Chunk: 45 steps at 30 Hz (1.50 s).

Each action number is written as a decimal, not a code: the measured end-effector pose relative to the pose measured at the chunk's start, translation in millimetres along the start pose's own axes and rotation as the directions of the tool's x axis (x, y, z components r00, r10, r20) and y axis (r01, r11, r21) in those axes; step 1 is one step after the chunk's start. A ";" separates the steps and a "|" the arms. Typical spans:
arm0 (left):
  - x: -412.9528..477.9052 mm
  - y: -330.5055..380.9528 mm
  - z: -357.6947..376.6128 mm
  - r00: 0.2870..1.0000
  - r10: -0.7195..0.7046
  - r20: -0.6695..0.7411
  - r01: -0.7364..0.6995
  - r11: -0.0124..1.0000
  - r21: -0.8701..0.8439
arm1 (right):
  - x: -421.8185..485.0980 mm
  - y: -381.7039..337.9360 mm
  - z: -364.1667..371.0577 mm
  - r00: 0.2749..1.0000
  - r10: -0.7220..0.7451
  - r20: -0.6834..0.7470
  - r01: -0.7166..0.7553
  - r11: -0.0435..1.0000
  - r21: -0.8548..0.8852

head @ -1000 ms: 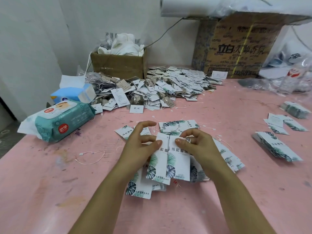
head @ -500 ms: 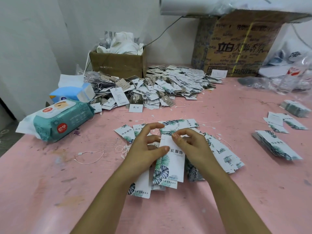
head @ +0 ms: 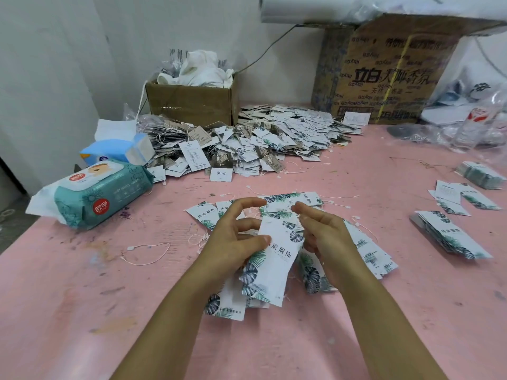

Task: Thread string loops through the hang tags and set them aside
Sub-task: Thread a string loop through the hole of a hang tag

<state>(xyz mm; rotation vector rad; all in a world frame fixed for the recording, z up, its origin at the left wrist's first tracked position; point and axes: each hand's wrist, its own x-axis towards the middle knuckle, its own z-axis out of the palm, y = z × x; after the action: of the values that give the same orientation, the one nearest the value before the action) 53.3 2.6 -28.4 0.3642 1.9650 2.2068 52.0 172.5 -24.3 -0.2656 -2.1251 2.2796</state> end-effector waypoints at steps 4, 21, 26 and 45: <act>0.0 -0.1 0.0 1.000 -0.004 0.011 0.004 1.000 -0.006 | 0.9 0.4 1.0 1.000 0.006 -0.015 -0.006 1.000 -0.024; -0.7 4.5 2.5 0.999 0.031 0.026 -0.030 0.999 -0.032 | 4.5 1.7 -5.9 0.963 -0.267 0.035 0.269 0.956 -0.120; -1.6 6.2 3.7 0.999 0.009 0.041 -0.007 0.999 -0.048 | 4.8 1.6 -8.7 0.928 -0.369 0.040 0.370 0.910 -0.188; -5.5 9.2 0.0 0.980 -0.135 0.148 0.122 0.988 0.097 | 1.9 0.8 -8.1 0.971 -0.186 0.152 0.216 0.953 -0.212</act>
<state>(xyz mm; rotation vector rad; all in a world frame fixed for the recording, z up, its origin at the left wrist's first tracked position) 58.9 -0.1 -19.7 0.3951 1.9491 1.9572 51.3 180.7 -25.8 0.0998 -2.3541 1.9954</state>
